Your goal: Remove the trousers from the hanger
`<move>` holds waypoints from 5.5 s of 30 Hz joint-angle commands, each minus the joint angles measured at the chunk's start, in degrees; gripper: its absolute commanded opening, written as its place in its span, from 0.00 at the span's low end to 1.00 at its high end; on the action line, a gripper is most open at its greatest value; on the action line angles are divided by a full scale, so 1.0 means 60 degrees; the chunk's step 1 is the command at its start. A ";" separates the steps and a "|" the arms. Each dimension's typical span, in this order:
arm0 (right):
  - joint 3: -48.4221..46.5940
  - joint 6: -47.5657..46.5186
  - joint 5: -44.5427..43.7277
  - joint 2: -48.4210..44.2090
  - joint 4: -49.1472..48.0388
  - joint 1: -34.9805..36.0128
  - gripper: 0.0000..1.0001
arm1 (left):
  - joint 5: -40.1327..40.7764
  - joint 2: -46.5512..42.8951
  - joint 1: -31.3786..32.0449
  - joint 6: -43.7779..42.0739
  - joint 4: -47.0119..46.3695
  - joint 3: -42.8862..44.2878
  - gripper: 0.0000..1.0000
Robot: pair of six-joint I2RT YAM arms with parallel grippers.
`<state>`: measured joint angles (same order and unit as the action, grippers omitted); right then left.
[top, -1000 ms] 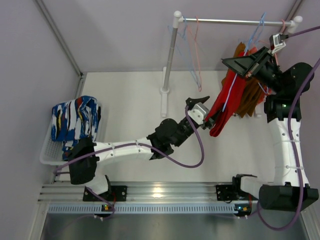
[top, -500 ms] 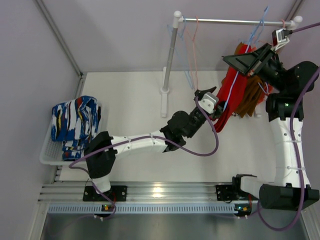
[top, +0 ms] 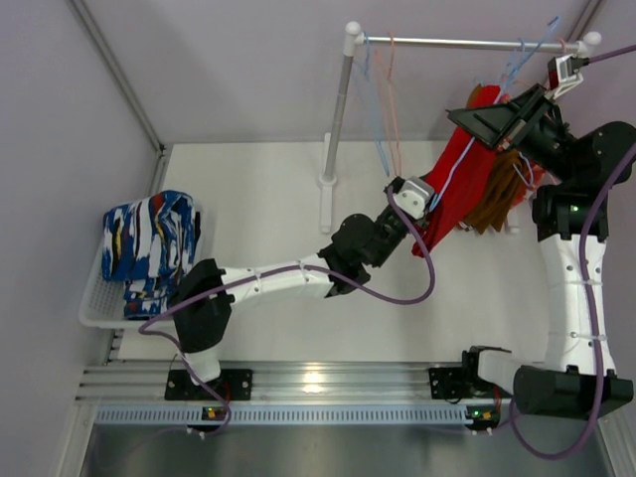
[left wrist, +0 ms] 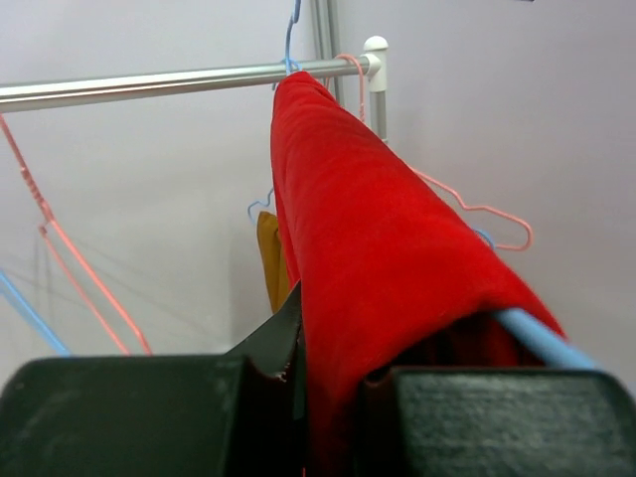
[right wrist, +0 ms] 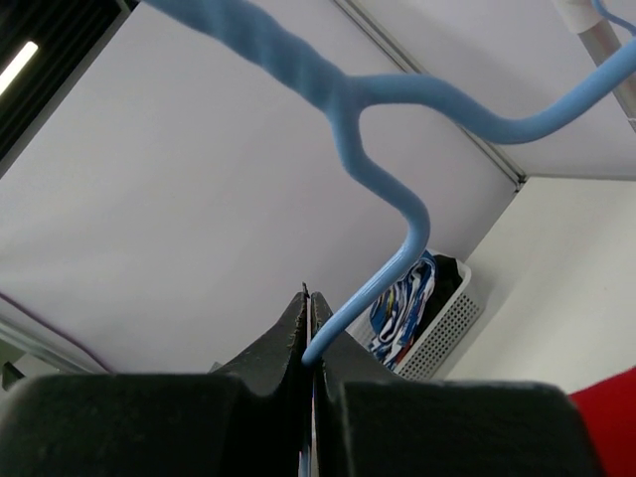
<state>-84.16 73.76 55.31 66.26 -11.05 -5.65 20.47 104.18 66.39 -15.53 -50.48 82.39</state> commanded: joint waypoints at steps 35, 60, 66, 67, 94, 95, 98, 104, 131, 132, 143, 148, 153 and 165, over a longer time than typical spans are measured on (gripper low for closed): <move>0.1253 -0.8175 -0.1307 -0.0394 0.6893 -0.2574 0.00 | -0.2298 -0.1895 -0.0108 -0.1586 0.0664 0.2424 0.00; 0.2294 -0.9026 -0.0869 -0.0921 0.6471 -0.2325 0.00 | -0.1875 -0.1175 -0.0108 -0.3707 0.2597 0.7524 0.00; 0.1928 -0.8689 -0.0634 -0.0877 0.6061 -0.2047 0.00 | -0.1026 -0.2435 -0.0108 -0.5362 0.2349 0.5943 0.00; 0.1840 -0.8675 -0.0591 -0.0819 0.6017 -0.2018 0.00 | -0.0850 -0.2611 -0.0108 -0.5554 0.2334 0.5521 0.00; -0.0518 -0.8499 -0.0707 0.1612 0.5841 0.0164 0.00 | 0.2374 -0.9011 -0.9465 -0.2071 0.5175 -0.0296 0.00; -0.0563 -0.8499 -0.0765 0.1686 0.5826 0.0368 0.00 | 0.2491 -0.9536 -1.0121 -0.1852 0.5335 -0.0836 0.00; -0.0768 -0.8469 -0.0869 0.1905 0.5855 0.0720 0.00 | 0.2945 -1.0707 -1.1483 -0.1223 0.5775 -0.1717 0.00; -0.1544 -0.8791 -0.1132 0.2418 0.6454 0.1394 0.00 | 0.3458 -1.3066 -1.3215 -0.0577 0.7122 -0.3813 0.00; -0.1354 -0.8719 -0.1967 0.2829 0.6412 0.1923 0.00 | 0.0486 -1.0924 -1.4302 -0.0196 0.4240 -0.8739 0.00; -0.1311 -0.8718 -0.1996 0.2785 0.6412 0.1923 0.00 | 0.0340 -1.0411 -1.4288 0.0008 0.4108 -0.8156 0.00; -0.1354 -0.8806 -0.2172 0.2741 0.6573 0.1791 0.00 | -0.1154 -0.5530 -1.3672 0.1283 0.3665 -0.5764 0.00; -0.1588 -0.9040 -0.2158 0.2770 0.6924 0.1748 0.00 | -0.2018 -0.4634 -1.3643 0.2001 0.4662 -0.5674 0.08; -0.1764 -0.9275 -0.2129 0.2726 0.7246 0.1704 0.00 | -0.2956 -0.5393 -1.3614 0.2397 0.5918 -0.6055 0.44; -0.1925 -0.9319 -0.2626 0.2185 0.7773 0.1630 0.00 | -0.5094 -0.7710 -1.3643 0.2325 1.2935 -0.2750 0.99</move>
<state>-91.98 19.05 41.15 82.94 34.02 4.58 -2.22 61.10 -15.62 -1.80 15.05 56.55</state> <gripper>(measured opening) 0.003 0.988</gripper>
